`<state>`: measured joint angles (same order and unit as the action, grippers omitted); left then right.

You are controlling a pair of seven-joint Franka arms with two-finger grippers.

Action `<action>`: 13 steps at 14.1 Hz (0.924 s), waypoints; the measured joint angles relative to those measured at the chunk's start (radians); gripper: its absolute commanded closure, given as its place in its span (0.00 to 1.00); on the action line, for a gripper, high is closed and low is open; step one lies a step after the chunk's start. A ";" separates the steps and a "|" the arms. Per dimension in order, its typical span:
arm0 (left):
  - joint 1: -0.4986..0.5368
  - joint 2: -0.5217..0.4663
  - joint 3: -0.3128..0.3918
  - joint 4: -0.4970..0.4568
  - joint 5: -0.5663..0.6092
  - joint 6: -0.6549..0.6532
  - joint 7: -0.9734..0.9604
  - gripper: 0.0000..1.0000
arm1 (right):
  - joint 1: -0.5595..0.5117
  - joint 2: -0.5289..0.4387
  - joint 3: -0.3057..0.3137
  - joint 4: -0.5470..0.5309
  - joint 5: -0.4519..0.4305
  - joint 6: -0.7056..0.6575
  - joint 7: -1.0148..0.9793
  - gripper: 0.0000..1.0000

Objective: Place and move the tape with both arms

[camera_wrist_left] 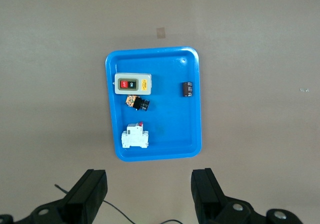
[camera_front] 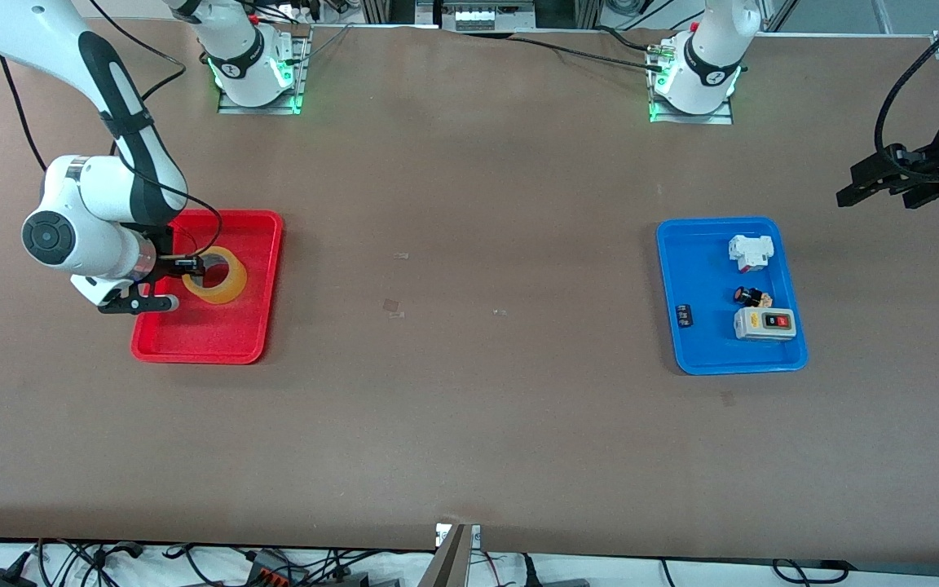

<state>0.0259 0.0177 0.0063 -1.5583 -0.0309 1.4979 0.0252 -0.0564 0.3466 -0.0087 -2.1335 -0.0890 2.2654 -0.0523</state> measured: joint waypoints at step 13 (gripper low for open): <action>0.001 0.012 0.000 0.000 0.010 0.002 0.000 0.00 | 0.032 -0.109 0.021 0.741 0.045 -0.751 0.012 0.00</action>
<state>0.0266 0.0293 0.0061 -1.5580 -0.0213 1.4998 0.0252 -0.0240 0.2377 0.0125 -1.3925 -0.0435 1.5143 -0.0403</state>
